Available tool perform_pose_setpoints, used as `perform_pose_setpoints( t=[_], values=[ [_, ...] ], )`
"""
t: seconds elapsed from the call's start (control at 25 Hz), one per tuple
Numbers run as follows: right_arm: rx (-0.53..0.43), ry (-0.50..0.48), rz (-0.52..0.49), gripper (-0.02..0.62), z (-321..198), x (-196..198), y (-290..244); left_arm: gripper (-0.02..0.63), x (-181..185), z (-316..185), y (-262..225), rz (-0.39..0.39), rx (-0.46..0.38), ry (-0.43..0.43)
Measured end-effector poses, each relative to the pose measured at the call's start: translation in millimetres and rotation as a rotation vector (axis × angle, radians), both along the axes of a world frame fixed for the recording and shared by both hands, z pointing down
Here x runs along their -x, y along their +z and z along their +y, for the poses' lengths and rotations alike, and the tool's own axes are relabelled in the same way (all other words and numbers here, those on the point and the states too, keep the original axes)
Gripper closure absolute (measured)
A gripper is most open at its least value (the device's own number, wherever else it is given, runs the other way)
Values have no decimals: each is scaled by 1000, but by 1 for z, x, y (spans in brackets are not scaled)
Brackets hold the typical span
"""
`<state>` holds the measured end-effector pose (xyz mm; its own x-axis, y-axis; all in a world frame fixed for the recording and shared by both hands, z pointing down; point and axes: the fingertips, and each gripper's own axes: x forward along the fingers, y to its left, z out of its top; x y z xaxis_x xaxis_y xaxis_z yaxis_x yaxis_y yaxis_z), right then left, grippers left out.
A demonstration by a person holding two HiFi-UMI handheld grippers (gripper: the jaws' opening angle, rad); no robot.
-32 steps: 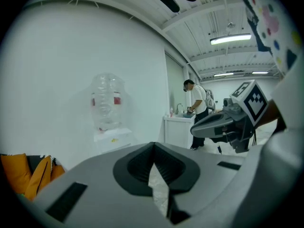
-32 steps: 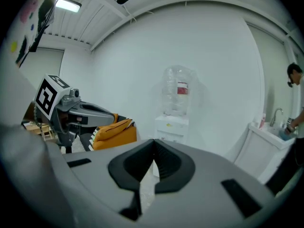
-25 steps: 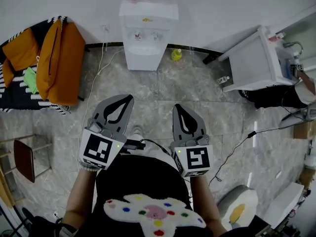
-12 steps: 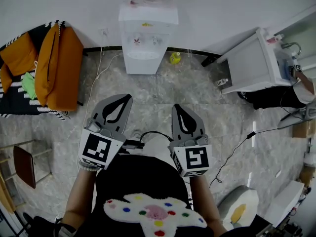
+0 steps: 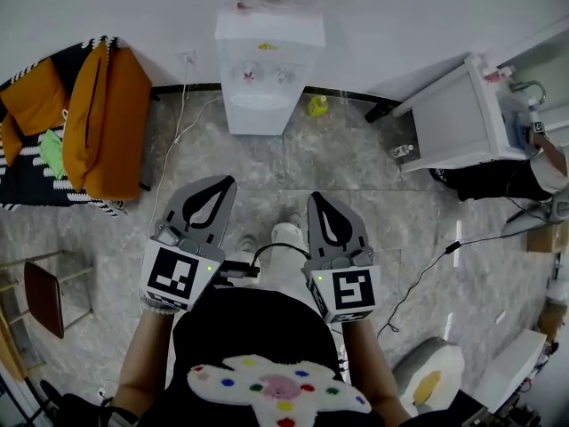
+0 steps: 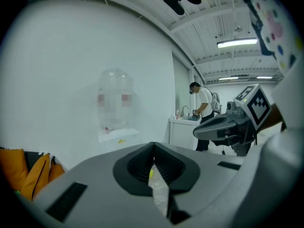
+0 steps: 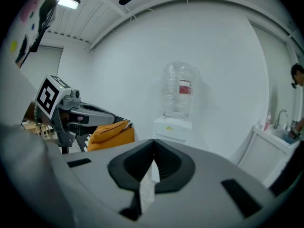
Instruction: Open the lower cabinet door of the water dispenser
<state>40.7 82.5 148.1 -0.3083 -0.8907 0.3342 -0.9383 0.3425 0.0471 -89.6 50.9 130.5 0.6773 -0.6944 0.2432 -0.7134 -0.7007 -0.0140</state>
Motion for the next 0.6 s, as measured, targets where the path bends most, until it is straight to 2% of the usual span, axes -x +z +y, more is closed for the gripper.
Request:
perform_pose_setpoints(
  t=[0.24,0.36,0.4,0.44,0.48,0.6],
  values=[
    [3,-17,-7,592,-12,-1,-1,592,4,-6,3,-6,16,-42],
    [27,-26,-73,592,-17,1,0,589,4,-12,7,-6,31,-66],
    [24,-36,-109,474,-19,4,-1,569,5,-13,11,-12,43,-74],
    [22,-43,-131,414,-20,5,-1,514,5,-14,14,-17,57,-77],
    [25,-45,-130,414,-21,4,1,466,4,-15,16,-20,69,-78],
    [75,-46,-85,419,-23,0,4,457,1,-20,16,-20,73,-83]
  ],
)
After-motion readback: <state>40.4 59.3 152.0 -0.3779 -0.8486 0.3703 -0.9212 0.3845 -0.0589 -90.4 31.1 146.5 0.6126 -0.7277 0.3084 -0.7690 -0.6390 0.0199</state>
